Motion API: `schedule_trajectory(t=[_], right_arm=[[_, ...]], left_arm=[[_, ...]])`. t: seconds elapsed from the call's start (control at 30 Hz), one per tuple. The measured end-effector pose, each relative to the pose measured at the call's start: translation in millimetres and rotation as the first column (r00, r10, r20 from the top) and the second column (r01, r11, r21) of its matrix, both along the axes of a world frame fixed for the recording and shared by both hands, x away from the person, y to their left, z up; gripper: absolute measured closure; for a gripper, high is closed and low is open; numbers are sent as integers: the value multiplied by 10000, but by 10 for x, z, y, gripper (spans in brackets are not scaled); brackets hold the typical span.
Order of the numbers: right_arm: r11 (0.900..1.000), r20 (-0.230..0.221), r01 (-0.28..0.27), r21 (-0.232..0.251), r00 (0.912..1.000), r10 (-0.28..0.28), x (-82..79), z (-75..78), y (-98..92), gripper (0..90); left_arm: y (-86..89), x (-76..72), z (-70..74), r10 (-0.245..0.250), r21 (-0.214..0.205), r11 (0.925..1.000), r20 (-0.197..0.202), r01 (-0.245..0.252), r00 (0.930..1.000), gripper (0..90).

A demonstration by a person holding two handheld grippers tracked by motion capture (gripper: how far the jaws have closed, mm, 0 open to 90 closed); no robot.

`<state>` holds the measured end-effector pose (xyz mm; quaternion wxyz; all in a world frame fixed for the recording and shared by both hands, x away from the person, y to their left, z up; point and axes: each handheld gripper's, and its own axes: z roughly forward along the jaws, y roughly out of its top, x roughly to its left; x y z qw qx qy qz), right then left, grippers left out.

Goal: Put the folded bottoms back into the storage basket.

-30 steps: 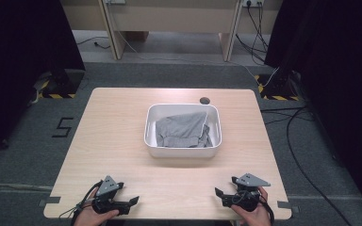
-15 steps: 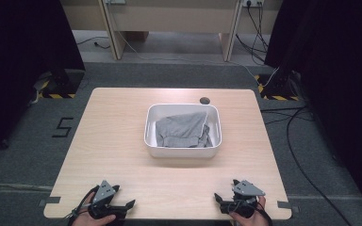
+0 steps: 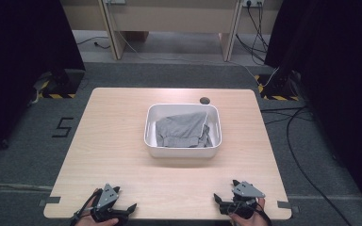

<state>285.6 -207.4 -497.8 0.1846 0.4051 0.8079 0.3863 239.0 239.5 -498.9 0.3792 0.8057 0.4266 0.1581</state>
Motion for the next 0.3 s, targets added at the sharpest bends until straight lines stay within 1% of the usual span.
schedule_trajectory(t=[0.3], right_arm=[[10000, 17, -37, 20, 10000, 37, 2, -3, 3, 104]], left_arm=[[-3, 2, 2, 22, -1, 10000, -15, -22, 10000, 101]])
